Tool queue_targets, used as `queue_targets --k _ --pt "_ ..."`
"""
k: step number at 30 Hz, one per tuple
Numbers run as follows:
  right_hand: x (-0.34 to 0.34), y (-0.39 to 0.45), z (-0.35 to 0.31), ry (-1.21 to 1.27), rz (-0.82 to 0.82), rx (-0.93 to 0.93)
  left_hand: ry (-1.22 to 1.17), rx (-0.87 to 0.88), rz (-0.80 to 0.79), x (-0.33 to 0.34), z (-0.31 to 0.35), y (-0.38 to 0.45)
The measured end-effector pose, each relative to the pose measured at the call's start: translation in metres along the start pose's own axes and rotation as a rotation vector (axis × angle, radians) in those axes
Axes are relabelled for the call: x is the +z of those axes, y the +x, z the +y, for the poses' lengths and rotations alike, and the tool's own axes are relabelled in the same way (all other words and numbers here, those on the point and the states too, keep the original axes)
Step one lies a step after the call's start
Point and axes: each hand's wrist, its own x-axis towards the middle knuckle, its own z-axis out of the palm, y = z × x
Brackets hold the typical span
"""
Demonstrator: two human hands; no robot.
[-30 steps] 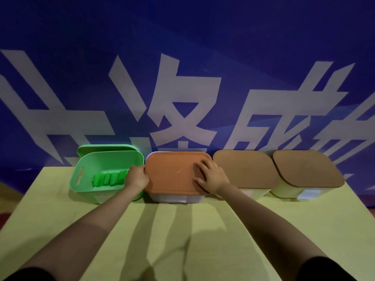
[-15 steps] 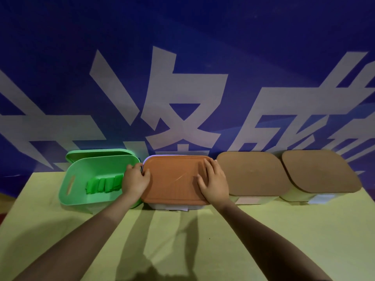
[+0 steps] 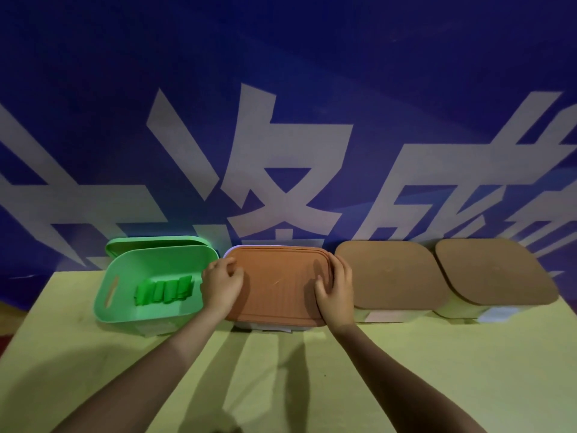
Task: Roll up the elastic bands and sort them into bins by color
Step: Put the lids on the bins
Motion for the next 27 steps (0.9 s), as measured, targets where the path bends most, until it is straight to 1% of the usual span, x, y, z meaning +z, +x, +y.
queue_targets --k 3,5,10,12,15,17,21,24,27 --pt "0.001 0.009 -0.004 -0.056 0.032 0.074 0.181 -0.004 -0.028 -0.003 0.003 0.004" --pt "0.002 0.017 -0.009 -0.021 0.040 0.126 0.216 0.000 -0.035 -0.003 -0.002 0.011" --pt "0.001 0.024 -0.014 0.129 0.097 0.105 0.057 -0.071 -0.004 -0.006 -0.006 0.025" --pt "0.000 0.030 -0.017 0.176 0.121 0.114 -0.008 -0.073 0.027 -0.010 -0.006 0.029" --pt "0.000 0.047 -0.025 0.190 0.130 0.140 -0.090 -0.069 0.028 -0.012 -0.006 0.038" --pt "0.002 0.061 -0.025 0.107 0.105 0.145 -0.097 -0.055 0.012 -0.009 -0.004 0.042" --pt "0.014 0.071 -0.012 -0.241 -0.108 0.024 -0.016 0.007 -0.013 -0.002 -0.001 0.041" --pt "0.022 0.068 -0.005 -0.355 -0.114 -0.050 0.026 0.053 0.011 0.000 -0.001 0.039" --pt "0.028 0.067 -0.003 -0.442 -0.117 -0.068 0.084 0.118 0.013 0.000 -0.003 0.041"
